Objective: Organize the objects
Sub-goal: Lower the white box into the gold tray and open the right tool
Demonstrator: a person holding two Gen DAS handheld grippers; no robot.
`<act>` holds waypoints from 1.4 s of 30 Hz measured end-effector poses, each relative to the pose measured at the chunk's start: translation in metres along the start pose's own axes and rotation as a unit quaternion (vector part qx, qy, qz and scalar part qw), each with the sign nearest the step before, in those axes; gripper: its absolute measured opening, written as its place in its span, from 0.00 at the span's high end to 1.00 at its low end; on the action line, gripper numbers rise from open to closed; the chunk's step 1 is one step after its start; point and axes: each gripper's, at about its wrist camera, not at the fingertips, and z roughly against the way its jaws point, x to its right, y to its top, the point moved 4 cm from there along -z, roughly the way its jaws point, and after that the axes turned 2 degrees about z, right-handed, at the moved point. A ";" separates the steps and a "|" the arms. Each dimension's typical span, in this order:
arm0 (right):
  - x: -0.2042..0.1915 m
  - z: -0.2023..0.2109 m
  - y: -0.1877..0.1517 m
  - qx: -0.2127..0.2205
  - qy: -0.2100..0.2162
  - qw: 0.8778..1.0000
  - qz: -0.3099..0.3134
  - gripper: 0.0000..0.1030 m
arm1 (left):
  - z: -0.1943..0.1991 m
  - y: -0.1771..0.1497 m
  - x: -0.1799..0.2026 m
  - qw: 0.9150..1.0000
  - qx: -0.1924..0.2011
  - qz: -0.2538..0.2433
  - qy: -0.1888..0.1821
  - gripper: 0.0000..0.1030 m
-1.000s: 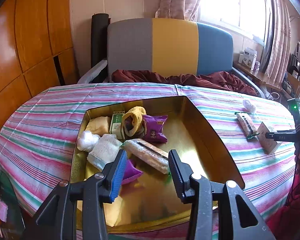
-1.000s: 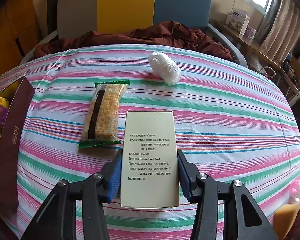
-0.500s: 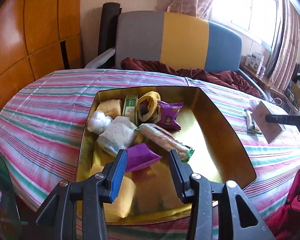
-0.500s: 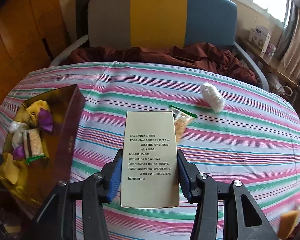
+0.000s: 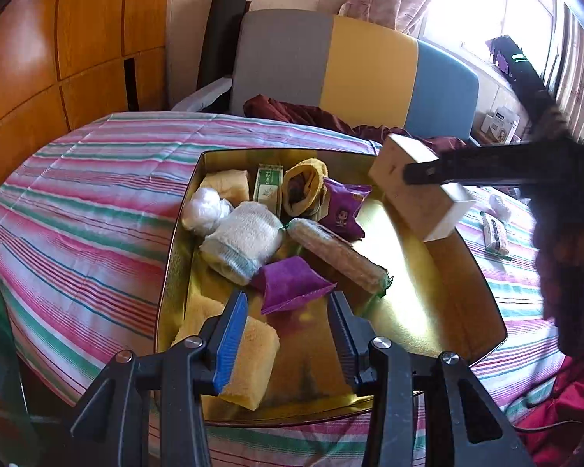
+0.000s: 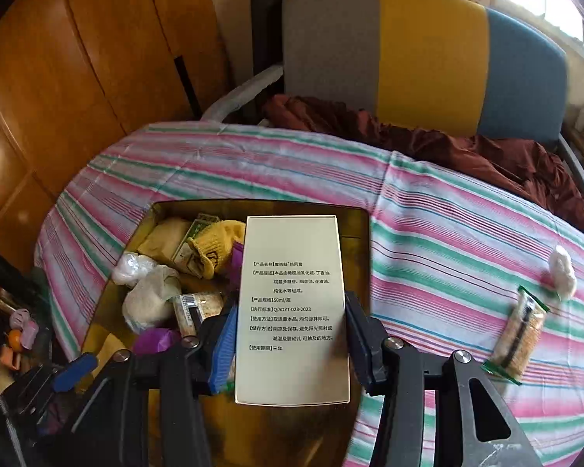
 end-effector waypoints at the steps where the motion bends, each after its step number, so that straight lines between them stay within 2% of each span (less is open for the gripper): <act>1: -0.002 -0.008 0.001 -0.006 -0.015 1.000 0.010 0.51 | -0.001 0.000 -0.002 1.000 -0.001 0.003 -0.001 0.58; 6: -0.003 -0.047 0.007 -0.035 -0.096 0.994 0.041 0.51 | -0.005 0.000 -0.010 1.000 -0.008 0.015 -0.001 0.58; 15: 0.001 -0.068 -0.006 -0.044 -0.062 0.997 0.021 0.49 | -0.009 -0.002 -0.012 1.000 -0.012 0.016 0.006 0.58; 17: 0.001 -0.066 -0.009 -0.044 -0.056 0.997 0.017 0.44 | -0.008 -0.001 -0.012 1.000 -0.009 0.016 0.011 0.58; 18: 0.001 -0.063 -0.009 -0.040 -0.048 0.998 0.011 0.37 | -0.007 -0.001 -0.012 1.000 -0.007 0.016 0.013 0.58; 20: 0.002 -0.056 -0.010 -0.026 -0.039 0.999 0.005 0.32 | -0.004 0.001 -0.012 1.000 -0.002 0.014 0.016 0.58; 23: 0.000 -0.044 -0.011 -0.011 -0.033 0.999 0.004 0.31 | 0.000 0.002 -0.010 1.000 0.004 0.009 0.021 0.58; 27: 0.000 -0.022 -0.016 0.014 -0.024 1.000 0.003 0.24 | 0.005 0.004 -0.009 1.000 0.010 0.004 0.022 0.58; 34: 0.016 0.021 -0.028 0.063 -0.002 0.998 -0.032 0.22 | 0.015 0.003 0.002 1.000 0.019 -0.012 0.020 0.58; 38: 0.041 0.045 -0.036 0.104 -0.013 0.993 -0.058 0.18 | 0.020 0.002 0.009 0.999 0.022 -0.022 0.016 0.58; 42: 0.081 0.057 -0.050 0.106 -0.044 0.989 -0.089 0.17 | 0.025 0.001 0.018 0.999 0.027 -0.030 0.010 0.58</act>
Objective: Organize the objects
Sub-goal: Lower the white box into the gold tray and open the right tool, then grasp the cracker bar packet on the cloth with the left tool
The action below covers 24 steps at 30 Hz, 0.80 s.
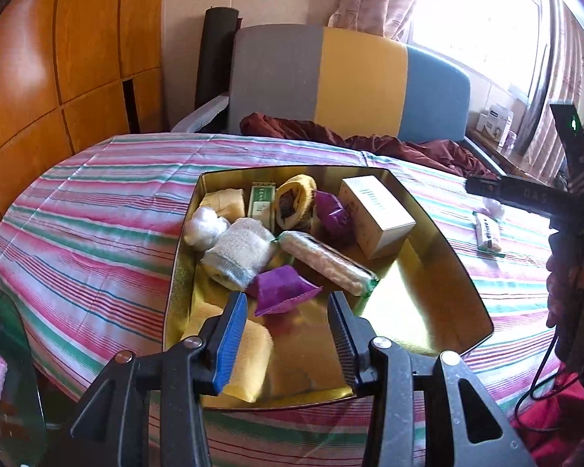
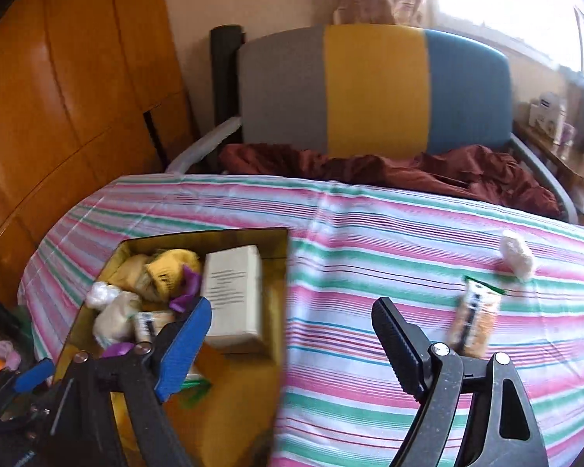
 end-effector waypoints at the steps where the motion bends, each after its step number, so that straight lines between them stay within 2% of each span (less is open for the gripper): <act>1: 0.012 0.002 -0.001 -0.002 -0.010 1.000 -0.011 0.17 | 0.000 0.000 0.003 1.000 0.001 -0.002 -0.003 0.58; 5: 0.057 0.015 -0.008 -0.002 -0.041 0.998 -0.049 0.17 | -0.001 -0.002 0.015 1.000 -0.001 -0.014 -0.013 0.58; 16: 0.165 0.034 -0.035 -0.005 -0.116 0.988 -0.101 0.17 | -0.005 -0.001 0.056 0.998 -0.009 -0.062 -0.022 0.58; 21: 0.201 0.047 -0.037 0.006 -0.160 0.983 -0.087 0.17 | -0.002 0.004 0.077 0.996 -0.003 -0.087 -0.030 0.58; 24: 0.224 0.048 -0.035 0.009 -0.157 0.981 -0.117 0.17 | -0.001 0.007 0.090 0.994 -0.002 -0.104 -0.035 0.58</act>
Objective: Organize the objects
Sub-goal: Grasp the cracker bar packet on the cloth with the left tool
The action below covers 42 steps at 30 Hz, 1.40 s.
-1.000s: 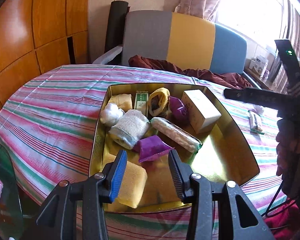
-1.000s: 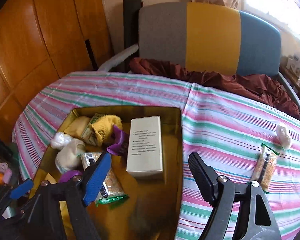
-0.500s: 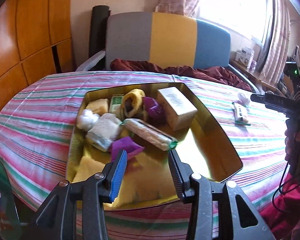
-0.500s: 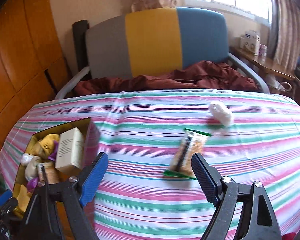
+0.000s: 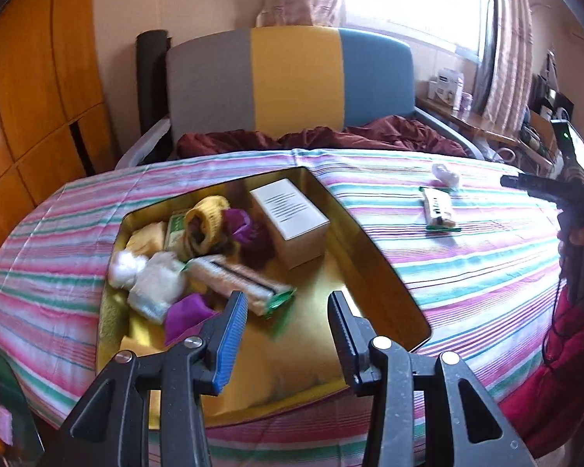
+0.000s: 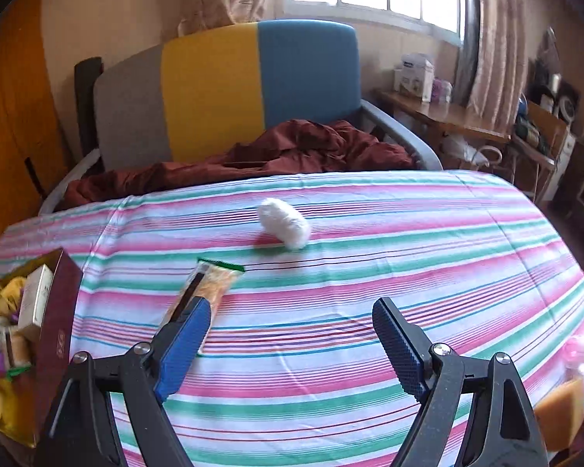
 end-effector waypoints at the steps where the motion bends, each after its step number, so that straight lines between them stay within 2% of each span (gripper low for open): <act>1: 0.006 -0.002 0.003 0.002 -0.006 1.000 -0.002 0.17 | 0.000 0.002 0.005 1.000 0.001 -0.007 -0.002 0.58; 3: 0.016 -0.005 0.008 0.004 -0.023 1.000 0.001 0.17 | -0.003 0.008 0.015 1.000 0.002 -0.017 -0.007 0.58; 6: 0.031 -0.014 0.008 -0.016 -0.023 0.999 -0.031 0.17 | -0.009 0.019 0.033 0.999 0.001 -0.028 -0.024 0.58; 11: 0.048 -0.022 -0.001 -0.049 -0.013 0.994 -0.099 0.17 | -0.023 0.036 0.079 0.996 -0.003 -0.059 -0.071 0.58; 15: 0.055 -0.021 -0.004 -0.054 -0.010 0.991 -0.125 0.16 | -0.042 0.047 0.121 0.990 -0.016 -0.085 -0.112 0.58; 26: 0.063 -0.023 -0.005 -0.063 0.009 0.984 -0.164 0.14 | -0.113 0.068 0.182 0.980 -0.081 -0.111 -0.141 0.58; 28: 0.063 -0.025 -0.005 -0.066 0.014 0.984 -0.168 0.14 | -0.125 0.070 0.189 0.980 -0.091 -0.111 -0.138 0.54; 32: 0.065 -0.026 -0.008 -0.073 0.026 0.980 -0.180 0.14 | -0.145 0.076 0.201 0.978 -0.105 -0.109 -0.145 0.37; 36: 0.067 -0.026 -0.009 -0.076 0.033 0.978 -0.190 0.13 | -0.167 0.083 0.214 0.976 -0.114 -0.115 -0.145 0.27; 42: 0.066 -0.028 -0.011 -0.083 0.038 0.977 -0.193 0.13 | -0.208 0.096 0.221 0.976 -0.133 -0.111 -0.130 0.27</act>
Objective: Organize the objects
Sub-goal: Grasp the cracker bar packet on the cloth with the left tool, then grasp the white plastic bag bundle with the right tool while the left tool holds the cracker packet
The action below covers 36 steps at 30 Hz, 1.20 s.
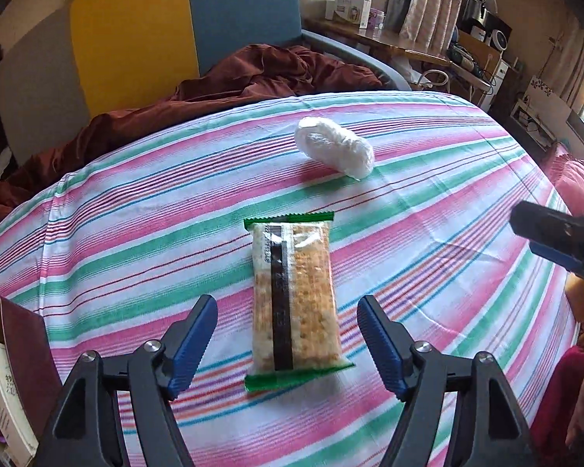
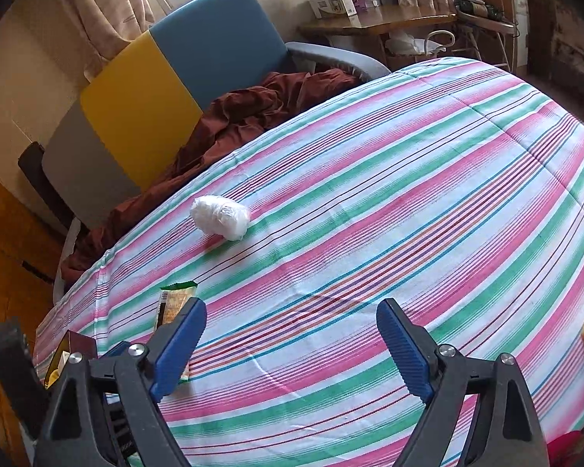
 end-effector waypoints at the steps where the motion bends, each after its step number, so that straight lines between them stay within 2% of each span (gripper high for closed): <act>1: 0.000 -0.001 0.000 -0.002 0.000 1.000 0.001 0.13 | -0.006 0.003 -0.002 1.000 -0.004 0.003 0.000 0.27; 4: -0.002 -0.003 -0.001 -0.006 -0.001 1.000 0.004 0.13 | -0.028 0.007 -0.007 0.999 -0.027 0.018 -0.005 0.30; 5: -0.002 -0.004 -0.001 -0.008 -0.001 1.000 0.005 0.13 | -0.029 0.006 -0.008 1.000 -0.023 0.018 -0.002 0.31; 7: -0.002 -0.005 -0.001 -0.008 -0.004 1.000 0.007 0.13 | -0.027 0.004 -0.007 1.000 -0.009 0.009 0.013 0.43; 8: -0.002 -0.005 -0.001 -0.008 -0.006 1.000 0.007 0.13 | -0.025 0.002 -0.007 1.000 -0.004 0.003 0.024 0.58; 11: -0.001 -0.006 -0.002 -0.011 -0.010 1.000 0.009 0.13 | -0.016 -0.008 -0.007 1.000 0.000 -0.003 0.019 0.59; 15: -0.001 -0.006 -0.002 -0.009 -0.013 1.000 0.011 0.13 | 0.004 -0.037 0.000 1.000 0.005 -0.003 0.028 0.60; 20: 0.000 -0.007 -0.004 -0.015 -0.016 1.000 0.011 0.13 | 0.040 -0.097 0.016 0.998 0.048 -0.009 0.035 0.60; 23: -0.001 -0.008 -0.005 -0.018 -0.022 0.999 0.017 0.13 | 0.055 -0.121 0.022 0.998 0.065 -0.013 0.018 0.60; 29: -0.007 -0.011 -0.010 -0.025 -0.028 0.999 0.036 0.13 | 0.052 -0.120 0.024 0.996 0.086 -0.025 0.006 0.60; 36: -0.025 -0.016 -0.015 -0.053 0.002 0.998 0.044 0.13 | 0.051 -0.122 0.020 0.995 0.095 -0.015 -0.013 0.59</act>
